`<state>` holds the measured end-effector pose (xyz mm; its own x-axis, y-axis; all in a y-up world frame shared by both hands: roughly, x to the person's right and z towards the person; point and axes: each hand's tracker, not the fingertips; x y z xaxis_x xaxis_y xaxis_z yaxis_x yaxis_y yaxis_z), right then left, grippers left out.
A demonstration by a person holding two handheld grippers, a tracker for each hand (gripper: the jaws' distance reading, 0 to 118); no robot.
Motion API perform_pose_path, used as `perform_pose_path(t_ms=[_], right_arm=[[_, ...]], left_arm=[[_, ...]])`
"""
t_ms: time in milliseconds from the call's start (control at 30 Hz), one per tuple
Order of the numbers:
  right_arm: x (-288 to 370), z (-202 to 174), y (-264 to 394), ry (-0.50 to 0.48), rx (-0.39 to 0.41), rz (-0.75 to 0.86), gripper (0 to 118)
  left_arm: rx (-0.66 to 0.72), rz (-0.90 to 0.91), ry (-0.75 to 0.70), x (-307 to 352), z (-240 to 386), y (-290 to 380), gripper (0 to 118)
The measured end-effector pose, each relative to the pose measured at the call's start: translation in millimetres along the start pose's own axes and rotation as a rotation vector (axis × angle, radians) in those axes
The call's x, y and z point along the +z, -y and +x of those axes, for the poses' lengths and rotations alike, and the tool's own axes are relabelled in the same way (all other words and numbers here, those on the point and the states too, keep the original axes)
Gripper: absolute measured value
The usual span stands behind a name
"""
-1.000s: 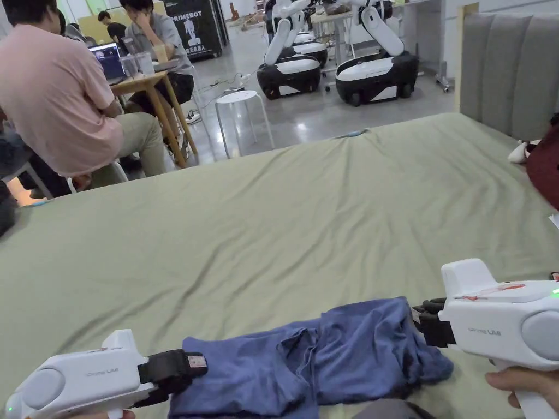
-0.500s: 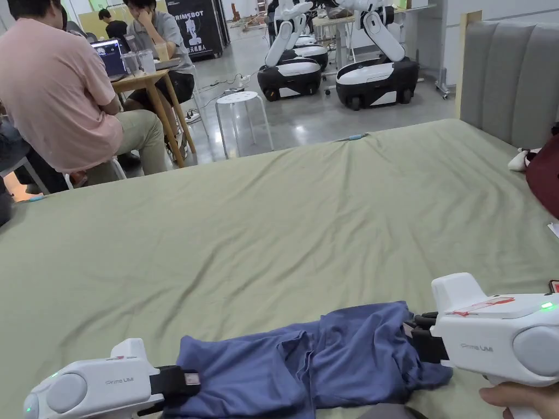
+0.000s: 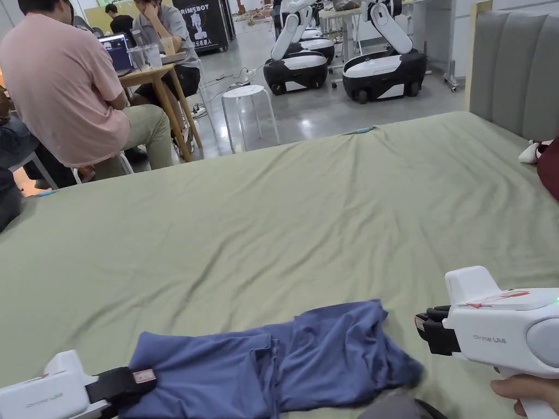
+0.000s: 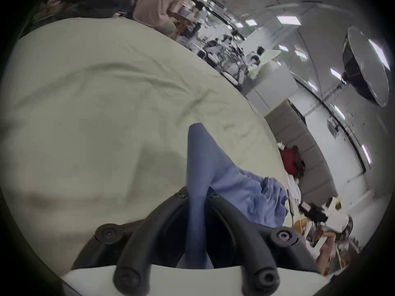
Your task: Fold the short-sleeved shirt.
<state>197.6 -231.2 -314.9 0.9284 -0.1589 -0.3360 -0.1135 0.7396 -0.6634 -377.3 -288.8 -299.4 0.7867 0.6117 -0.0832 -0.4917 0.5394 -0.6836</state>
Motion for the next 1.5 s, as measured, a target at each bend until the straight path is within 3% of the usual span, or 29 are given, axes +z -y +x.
perform_pose_path(t_ms=[133,233,467,733,867,1033,1067,1100,1133,1167,1200,1267,1333,1367,1400,1433,1467,1500], right_arm=[[-2.5,-0.9,0.2,-0.005,0.002,-0.001,0],[-6.3,-2.8,-0.6,-0.012,0.005,-0.002,0],[-13.5,-8.4,-1.0,-0.041,-0.001,0.001,0],[-0.5,1.1,5.4,-0.038,-0.029,0.019,0],[16.9,11.1,10.2,-0.033,-0.033,0.031,0],[31.5,31.7,14.1,0.001,-0.073,0.050,0],[33.6,36.3,15.0,0.004,-0.087,0.057,0],[34.5,39.7,15.7,0.007,-0.094,0.059,0],[35.4,42.5,16.3,0.011,-0.099,0.059,0],[35.4,44.3,17.1,0.016,-0.102,0.059,0],[34.7,45.4,17.7,0.019,-0.104,0.057,0],[31.0,47.6,18.9,0.018,-0.110,0.051,0],[26.2,46.9,19.8,0.014,-0.121,0.048,0],[22.5,46.3,19.9,0.009,-0.127,0.045,0],[20.3,45.0,20.0,0.002,-0.134,0.044,0],[18.6,43.0,19.8,-0.008,-0.137,0.044,0],[17.3,40.5,19.2,-0.015,-0.136,0.043,0],[16.2,37.7,18.2,-0.019,-0.132,0.041,0]], left_arm=[[0.130,0.095,-0.137,44.6,-35.5,-13.3,10],[0.139,0.112,-0.227,66.9,-36.0,-17.3,10],[0.119,0.115,0.054,73.4,52.5,-10.2,10],[-0.037,-0.053,0.229,-27.6,170.3,0.1,10],[-0.048,-0.204,0.181,-93.6,195.2,18.5,10],[-0.071,-0.264,0.119,-140.0,188.8,24.2,12],[-0.056,-0.261,0.126,-139.4,187.2,25.6,21],[-0.036,-0.241,0.182,-136.3,185.7,25.2,39],[-0.030,-0.229,0.241,-131.2,185.6,23.5,67],[-0.026,-0.227,0.268,-125.6,186.4,21.2,104],[-0.038,-0.230,0.247,-117.2,189.8,20.2,118],[-0.088,-0.151,0.222,-93.1,184.4,10.6,112],[-0.129,-0.127,0.180,-79.9,185.4,5.4,117],[-0.147,-0.138,0.154,-73.4,181.7,2.0,100],[-0.167,-0.157,0.148,-69.0,177.3,-0.1,73],[-0.147,-0.150,0.160,-67.3,176.0,0.1,28],[-0.139,-0.148,0.143,-70.0,174.9,1.3,4],[-0.136,-0.154,0.127,-71.0,171.6,2.8,3]])
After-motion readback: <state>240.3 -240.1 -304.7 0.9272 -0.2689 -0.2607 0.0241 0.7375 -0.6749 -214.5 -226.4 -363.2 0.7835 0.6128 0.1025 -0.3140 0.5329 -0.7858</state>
